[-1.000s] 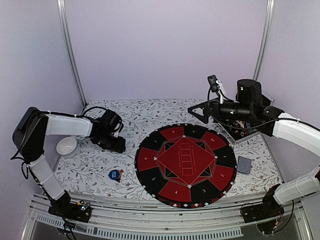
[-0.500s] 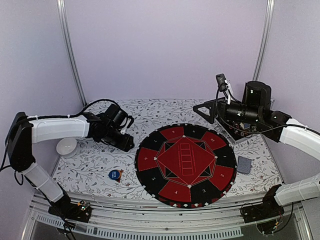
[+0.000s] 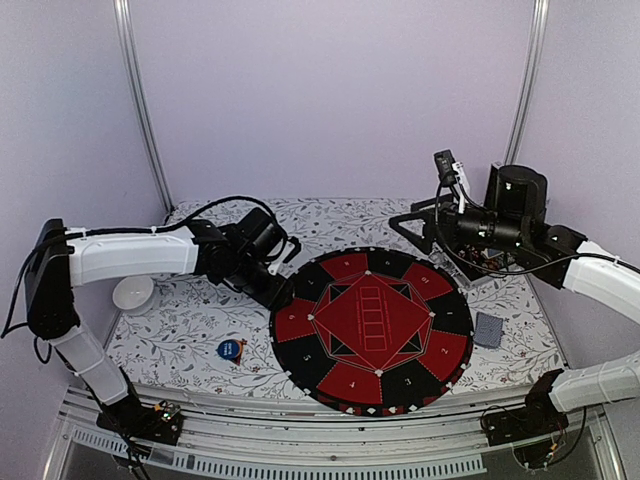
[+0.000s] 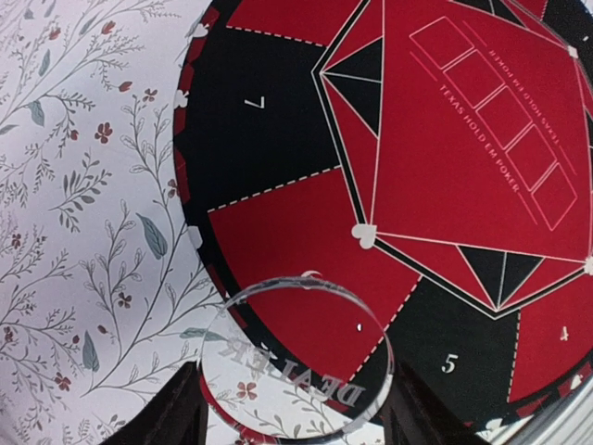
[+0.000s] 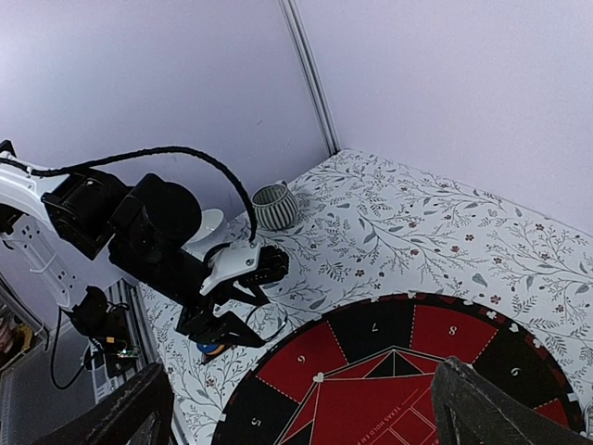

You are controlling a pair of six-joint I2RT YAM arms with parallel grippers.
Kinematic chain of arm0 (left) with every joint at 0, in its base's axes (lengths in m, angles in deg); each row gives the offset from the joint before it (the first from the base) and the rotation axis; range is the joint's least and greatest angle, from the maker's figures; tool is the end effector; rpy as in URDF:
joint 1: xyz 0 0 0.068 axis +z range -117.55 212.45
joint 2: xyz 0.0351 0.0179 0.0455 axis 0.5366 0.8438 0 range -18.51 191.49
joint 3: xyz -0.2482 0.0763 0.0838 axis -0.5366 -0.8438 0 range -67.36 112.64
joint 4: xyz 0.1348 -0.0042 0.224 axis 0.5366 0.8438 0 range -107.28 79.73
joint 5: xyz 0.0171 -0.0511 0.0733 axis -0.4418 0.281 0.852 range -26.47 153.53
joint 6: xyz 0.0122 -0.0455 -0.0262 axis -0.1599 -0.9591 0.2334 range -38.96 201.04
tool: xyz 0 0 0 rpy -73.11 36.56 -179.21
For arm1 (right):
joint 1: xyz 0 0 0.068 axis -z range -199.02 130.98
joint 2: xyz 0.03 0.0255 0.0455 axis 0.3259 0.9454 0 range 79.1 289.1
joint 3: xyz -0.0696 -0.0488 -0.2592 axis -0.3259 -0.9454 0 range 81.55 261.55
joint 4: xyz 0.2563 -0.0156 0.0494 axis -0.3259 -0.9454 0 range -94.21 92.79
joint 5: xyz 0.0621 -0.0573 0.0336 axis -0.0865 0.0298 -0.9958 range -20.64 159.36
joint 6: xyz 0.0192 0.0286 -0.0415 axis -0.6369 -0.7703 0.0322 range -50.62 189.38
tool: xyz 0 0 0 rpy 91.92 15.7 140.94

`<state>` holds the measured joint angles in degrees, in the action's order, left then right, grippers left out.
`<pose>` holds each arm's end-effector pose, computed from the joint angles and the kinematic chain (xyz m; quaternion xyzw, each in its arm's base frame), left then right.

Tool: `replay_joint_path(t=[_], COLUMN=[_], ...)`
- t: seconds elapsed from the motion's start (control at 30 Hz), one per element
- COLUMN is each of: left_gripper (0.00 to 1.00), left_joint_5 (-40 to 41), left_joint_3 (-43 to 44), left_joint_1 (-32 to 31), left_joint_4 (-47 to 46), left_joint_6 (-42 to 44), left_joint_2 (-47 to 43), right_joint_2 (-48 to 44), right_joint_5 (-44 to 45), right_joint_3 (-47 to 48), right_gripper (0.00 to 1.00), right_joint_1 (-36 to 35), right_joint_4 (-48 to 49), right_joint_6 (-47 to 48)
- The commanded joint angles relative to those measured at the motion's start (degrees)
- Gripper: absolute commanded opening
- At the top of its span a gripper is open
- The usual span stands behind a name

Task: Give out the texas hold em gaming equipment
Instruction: Place the dealer button in position 7.

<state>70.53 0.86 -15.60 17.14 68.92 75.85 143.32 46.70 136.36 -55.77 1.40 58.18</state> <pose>0.2306 -0.2502 0.2275 0.2830 0.9231 -0.0760 0.2491 0.2016 0.1675 0.3502 -0.2892 0.7092 0.3922 0.5095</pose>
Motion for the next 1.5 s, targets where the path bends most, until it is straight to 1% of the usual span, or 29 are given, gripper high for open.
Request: replay_joint_path(t=[0.0,0.3,0.43,0.53,0.63,0.8,1.0,1.17,1.37,1.47], left_gripper=[0.49,0.48,0.48,0.48,0.48,0.48,0.48,0.47,0.47,0.47], left_joint_5=[0.78,2.91,2.91,1.26,0.22,0.66,-1.29,-2.75,-3.66,-4.42], left_joint_3=[1.38,0.12,-1.43,-2.71,-3.86,-6.06,-7.73,-8.54,-10.14,-10.47], left_joint_1=[-1.25,-3.32,-3.61,-3.67,-3.7,-3.78,-3.76,-3.74,-3.88,-3.85], left_joint_4=[1.74,1.9,-0.91,-3.0,-4.35,-5.4,-8.23,-9.72,-10.45,-11.09], left_joint_6=[-0.98,-0.62,0.17,0.88,1.64,2.28,2.51,3.09,4.03,4.25], left_joint_2=[1.31,1.28,0.41,-0.42,-0.97,-2.21,-3.41,-2.88,-4.2,-4.62], right_joint_2=[-0.07,1.6,2.68,2.83,2.84,3.78,3.86,2.42,-0.64,-1.53], right_joint_5=[0.02,1.97,3.54,5.58,6.67,7.25,8.24,10.21,13.28,13.71], right_joint_3=[4.28,8.92,12.26,13.76,13.82,13.95,14.93,16.99,15.3,14.89], right_gripper=[0.99,0.99,0.99,0.99,0.99,0.99,0.99,0.99,0.99,0.99], right_joint_1=[-0.28,-0.27,-0.28,-0.27,-0.32,-0.3,-0.27,-0.28,-0.33,-0.29], right_joint_4=[-1.94,-2.77,-4.37,-5.7,-6.48,-7.79,-9.53,-10.83,-10.72,-10.52], right_joint_6=[1.5,-2.67,-5.68,-7.05,-8.38,-11.53,-14.15,-17.12,-20.13,-20.14])
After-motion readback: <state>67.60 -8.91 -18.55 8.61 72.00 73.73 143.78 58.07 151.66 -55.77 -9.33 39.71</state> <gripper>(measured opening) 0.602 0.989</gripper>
